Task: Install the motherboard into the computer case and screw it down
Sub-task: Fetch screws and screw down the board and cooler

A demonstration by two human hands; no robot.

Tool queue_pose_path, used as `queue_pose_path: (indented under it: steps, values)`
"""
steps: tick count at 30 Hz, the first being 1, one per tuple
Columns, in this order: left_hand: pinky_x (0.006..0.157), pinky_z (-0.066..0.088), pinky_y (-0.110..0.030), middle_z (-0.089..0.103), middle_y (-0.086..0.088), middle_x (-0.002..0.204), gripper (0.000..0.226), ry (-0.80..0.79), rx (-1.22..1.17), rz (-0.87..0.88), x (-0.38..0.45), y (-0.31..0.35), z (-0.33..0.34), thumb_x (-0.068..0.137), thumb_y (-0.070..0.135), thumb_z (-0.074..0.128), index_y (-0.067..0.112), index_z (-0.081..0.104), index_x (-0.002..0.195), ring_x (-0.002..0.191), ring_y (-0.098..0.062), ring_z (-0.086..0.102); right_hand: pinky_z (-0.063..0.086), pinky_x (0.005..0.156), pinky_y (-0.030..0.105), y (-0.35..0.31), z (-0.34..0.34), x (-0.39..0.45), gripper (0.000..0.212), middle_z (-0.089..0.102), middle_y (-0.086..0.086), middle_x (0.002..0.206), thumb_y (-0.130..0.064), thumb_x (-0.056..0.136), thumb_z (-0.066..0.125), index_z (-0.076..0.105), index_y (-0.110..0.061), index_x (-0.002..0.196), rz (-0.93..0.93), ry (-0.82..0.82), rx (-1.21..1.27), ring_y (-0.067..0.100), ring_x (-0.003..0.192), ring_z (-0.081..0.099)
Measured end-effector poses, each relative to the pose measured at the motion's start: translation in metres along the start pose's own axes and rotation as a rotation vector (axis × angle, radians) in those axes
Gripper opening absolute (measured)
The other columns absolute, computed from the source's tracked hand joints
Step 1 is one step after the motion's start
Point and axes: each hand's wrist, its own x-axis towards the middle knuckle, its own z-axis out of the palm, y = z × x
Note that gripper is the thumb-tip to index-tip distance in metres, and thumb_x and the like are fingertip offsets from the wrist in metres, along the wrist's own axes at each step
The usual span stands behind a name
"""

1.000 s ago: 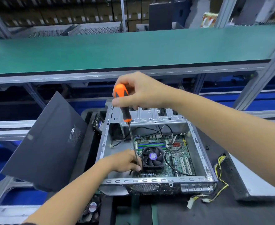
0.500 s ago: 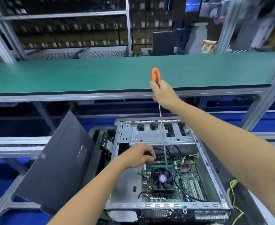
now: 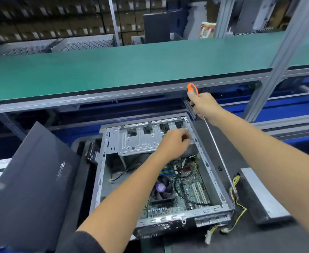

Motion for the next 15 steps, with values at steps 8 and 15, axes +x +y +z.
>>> queue_pose_path:
  steps: [8, 15]
  values:
    - [0.072, 0.049, -0.028, 0.066, 0.001, 0.085, 0.011, -0.140, 0.123, 0.050, 0.059, 0.057, 0.093, 0.084, 0.008, 0.057, 0.012, 0.067, 0.084, 0.081, -0.016, 0.059, 0.022, 0.042, 0.021, 0.067, -0.098, 0.027, 0.043, 0.035, 0.000, 0.056, -0.056, 0.095, 0.040, 0.043, -0.019, 0.073, 0.147, 0.042, 0.094, 0.011, 0.037, 0.027]
    - [0.079, 0.055, -0.041, 0.064, -0.013, 0.101, 0.019, -0.463, 0.495, -0.246, 0.108, 0.054, 0.177, 0.082, 0.002, 0.054, 0.004, 0.064, 0.098, 0.088, -0.031, 0.061, 0.027, 0.041, 0.021, 0.138, -0.133, 0.055, 0.043, 0.043, 0.000, 0.055, -0.056, 0.095, 0.037, 0.045, -0.018, 0.075, 0.212, -0.043, 0.082, 0.012, 0.040, 0.032]
